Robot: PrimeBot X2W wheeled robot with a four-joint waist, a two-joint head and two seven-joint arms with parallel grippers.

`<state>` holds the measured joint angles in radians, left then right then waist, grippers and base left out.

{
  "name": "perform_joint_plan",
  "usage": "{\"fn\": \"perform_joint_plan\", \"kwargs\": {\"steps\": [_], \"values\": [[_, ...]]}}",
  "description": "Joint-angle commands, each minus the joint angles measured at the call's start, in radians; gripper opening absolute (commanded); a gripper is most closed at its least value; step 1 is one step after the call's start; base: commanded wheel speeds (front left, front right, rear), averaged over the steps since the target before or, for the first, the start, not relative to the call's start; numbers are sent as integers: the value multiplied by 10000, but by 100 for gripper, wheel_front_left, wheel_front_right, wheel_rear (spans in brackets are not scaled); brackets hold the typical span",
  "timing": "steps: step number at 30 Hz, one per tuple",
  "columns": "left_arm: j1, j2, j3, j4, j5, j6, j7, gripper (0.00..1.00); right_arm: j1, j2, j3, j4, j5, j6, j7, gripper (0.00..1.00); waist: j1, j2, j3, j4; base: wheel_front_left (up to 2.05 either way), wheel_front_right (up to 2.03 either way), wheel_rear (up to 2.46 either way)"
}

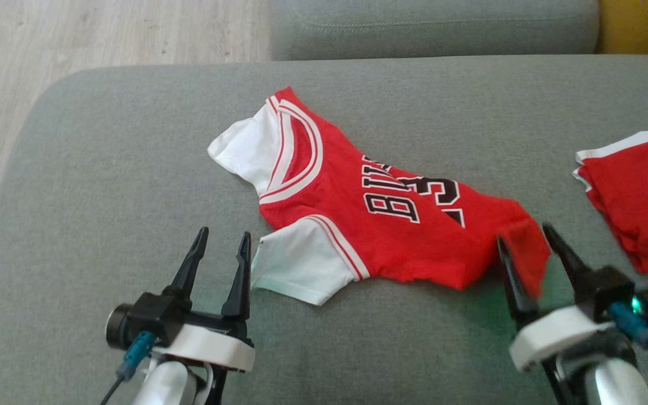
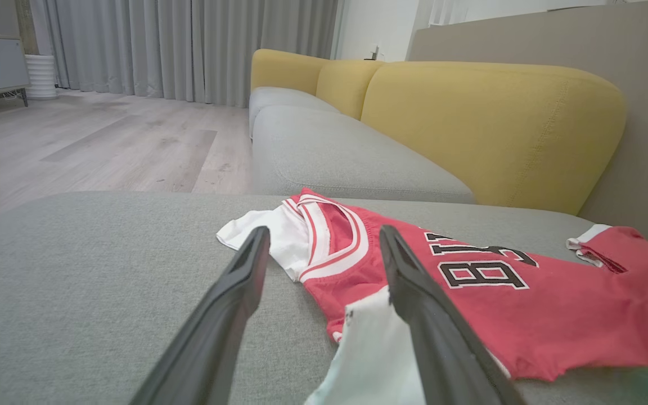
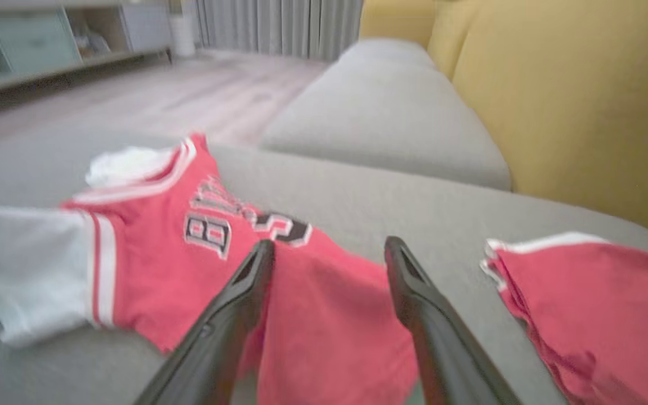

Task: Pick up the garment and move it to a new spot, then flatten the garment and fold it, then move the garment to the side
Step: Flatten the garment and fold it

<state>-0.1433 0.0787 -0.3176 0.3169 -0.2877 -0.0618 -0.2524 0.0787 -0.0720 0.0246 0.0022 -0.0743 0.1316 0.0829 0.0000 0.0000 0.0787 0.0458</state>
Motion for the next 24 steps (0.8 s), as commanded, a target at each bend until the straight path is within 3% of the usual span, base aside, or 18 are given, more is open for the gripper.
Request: {"fn": "perform_joint_plan", "kwargs": {"steps": [1, 6, 10, 18, 24], "values": [[-311, -9, 441, -275, 94, -14, -93, 100, -612, -5, 336, -446, 230, -9, -276, 100, 0, 0, 42, 30, 0, 0, 0], [-510, -41, 476, -145, 242, -129, -93, 100, -1300, 195, 1074, -360, 1224, -9, -1784, 100, 0, 0, 416, 192, 0, 0, 0], [-662, -60, 436, -23, 319, -219, -93, 100, -1493, 212, 1487, 100, 1621, -9, -2299, 100, 0, 0, 579, 276, 0, 0, 0], [-760, -94, 390, 272, 365, -339, -93, 100, -1757, 216, 1576, 700, 1832, -9, -2629, 100, 0, 0, 704, 293, 0, 0, 0], [-825, -17, -312, 929, 150, -581, 257, 100, -1816, 216, 1432, 898, 1789, -9, -2677, 100, 0, 0, 805, 204, 0, 0, 0]]}}
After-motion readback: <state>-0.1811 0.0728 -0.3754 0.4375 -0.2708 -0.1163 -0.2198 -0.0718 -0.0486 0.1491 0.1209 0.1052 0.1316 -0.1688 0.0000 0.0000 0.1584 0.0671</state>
